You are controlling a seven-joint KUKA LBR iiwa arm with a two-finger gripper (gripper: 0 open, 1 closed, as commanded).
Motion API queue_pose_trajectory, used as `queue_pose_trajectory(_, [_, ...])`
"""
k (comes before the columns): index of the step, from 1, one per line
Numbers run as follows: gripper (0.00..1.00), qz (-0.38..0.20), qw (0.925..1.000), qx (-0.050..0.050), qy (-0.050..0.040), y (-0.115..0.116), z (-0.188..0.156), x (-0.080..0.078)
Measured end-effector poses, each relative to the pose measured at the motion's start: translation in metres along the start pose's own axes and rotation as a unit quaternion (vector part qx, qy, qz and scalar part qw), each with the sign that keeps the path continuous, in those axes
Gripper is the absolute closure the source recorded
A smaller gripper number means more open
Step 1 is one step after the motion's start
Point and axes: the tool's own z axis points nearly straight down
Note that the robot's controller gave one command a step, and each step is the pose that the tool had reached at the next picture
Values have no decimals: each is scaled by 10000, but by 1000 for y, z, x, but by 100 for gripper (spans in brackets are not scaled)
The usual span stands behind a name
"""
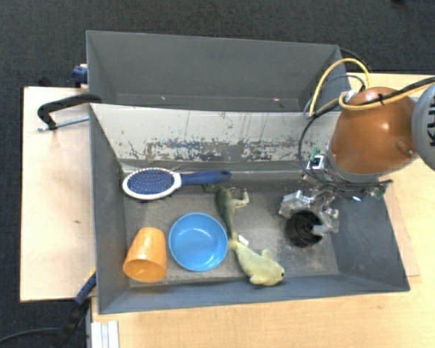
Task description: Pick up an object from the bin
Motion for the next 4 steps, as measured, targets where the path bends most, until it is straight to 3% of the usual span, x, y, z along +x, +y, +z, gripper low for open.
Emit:
queue_pose_trajectory(1, [0,-4,10000,-7,-36,3,7,0])
queue_pose_trajectory(2, [0,-1797,9837,-16,-27,19,10,18])
queue_pose_trajectory(3, [100,-1792,9838,17,-20,16,6,18])
queue_pose_trajectory(4, [100,-1930,9812,43,-41,-2,-145,17])
